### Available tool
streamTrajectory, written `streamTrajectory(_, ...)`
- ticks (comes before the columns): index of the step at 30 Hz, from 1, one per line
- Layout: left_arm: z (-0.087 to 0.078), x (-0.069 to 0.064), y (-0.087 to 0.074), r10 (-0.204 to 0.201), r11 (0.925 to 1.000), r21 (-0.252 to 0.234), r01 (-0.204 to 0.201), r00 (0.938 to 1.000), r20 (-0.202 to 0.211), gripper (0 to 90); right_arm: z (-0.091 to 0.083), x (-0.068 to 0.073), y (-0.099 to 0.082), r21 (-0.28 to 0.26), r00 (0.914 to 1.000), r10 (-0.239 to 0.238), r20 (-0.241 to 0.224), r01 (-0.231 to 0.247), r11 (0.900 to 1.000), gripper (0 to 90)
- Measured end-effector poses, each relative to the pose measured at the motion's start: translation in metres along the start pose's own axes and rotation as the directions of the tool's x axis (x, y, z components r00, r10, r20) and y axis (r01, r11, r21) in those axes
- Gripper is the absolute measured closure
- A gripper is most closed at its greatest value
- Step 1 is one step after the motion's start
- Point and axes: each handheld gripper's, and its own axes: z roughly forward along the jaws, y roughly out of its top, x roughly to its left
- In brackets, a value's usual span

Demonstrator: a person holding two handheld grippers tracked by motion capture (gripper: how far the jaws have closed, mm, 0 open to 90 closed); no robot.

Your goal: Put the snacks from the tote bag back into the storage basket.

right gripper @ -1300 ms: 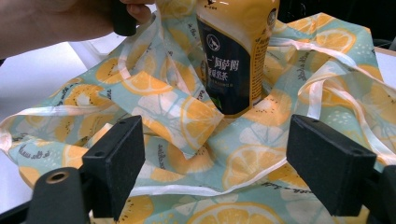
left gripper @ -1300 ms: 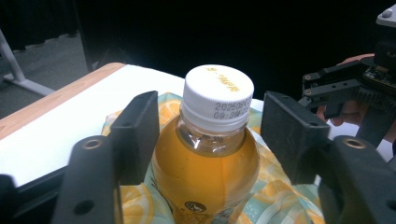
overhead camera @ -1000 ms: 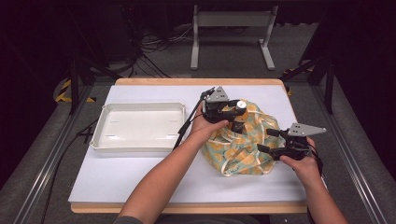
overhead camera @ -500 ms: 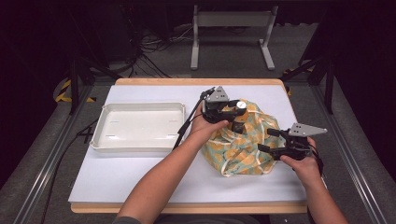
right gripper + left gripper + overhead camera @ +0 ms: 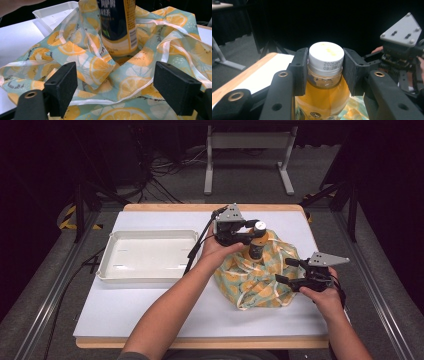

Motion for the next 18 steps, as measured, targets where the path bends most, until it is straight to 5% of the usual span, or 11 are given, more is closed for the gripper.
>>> streamTrajectory(18, -0.016, -0.002, 0.024, 0.022, 0.9978, -0.063, -0.021, 0.9995, 0.021, 58.3, 0.000, 0.000, -0.001, 0.001, 1.0000, 0.002, -0.003, -0.002, 1.0000, 20.5)
